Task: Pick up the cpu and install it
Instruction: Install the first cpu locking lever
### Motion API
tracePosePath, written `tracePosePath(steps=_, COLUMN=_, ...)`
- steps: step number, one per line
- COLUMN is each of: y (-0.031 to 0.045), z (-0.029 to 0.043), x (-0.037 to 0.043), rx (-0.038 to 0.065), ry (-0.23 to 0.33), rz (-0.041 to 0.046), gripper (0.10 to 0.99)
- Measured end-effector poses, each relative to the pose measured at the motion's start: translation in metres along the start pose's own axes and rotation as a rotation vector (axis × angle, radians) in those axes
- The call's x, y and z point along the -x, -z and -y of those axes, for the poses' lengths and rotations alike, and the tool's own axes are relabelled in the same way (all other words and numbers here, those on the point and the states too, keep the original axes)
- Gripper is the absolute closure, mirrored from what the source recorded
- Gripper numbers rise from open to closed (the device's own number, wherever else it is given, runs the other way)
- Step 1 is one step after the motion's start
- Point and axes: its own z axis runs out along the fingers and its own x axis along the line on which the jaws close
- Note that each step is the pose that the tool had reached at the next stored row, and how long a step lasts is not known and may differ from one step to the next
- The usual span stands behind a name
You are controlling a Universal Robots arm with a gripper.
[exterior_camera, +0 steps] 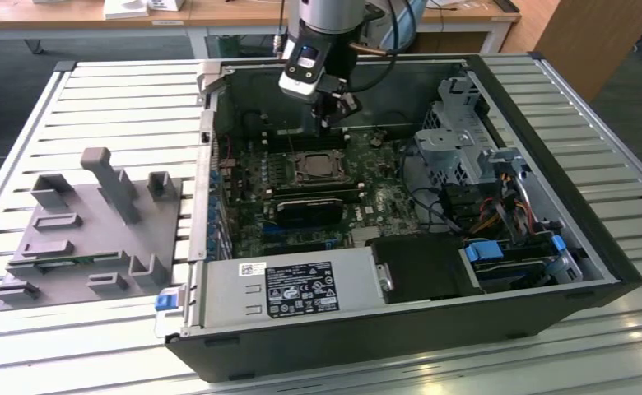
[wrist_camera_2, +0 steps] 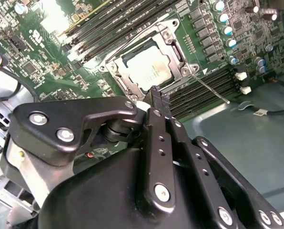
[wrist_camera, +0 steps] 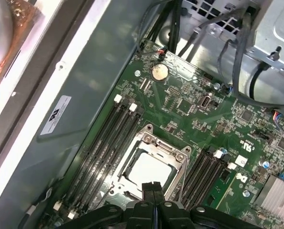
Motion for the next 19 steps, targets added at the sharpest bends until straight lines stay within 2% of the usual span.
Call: tracePosePath(steps=19, y=0.0000, z=0.0000, x=0.0000, rx=-0.002, ry=0.126, rz=-0.0008, gripper=0.980)
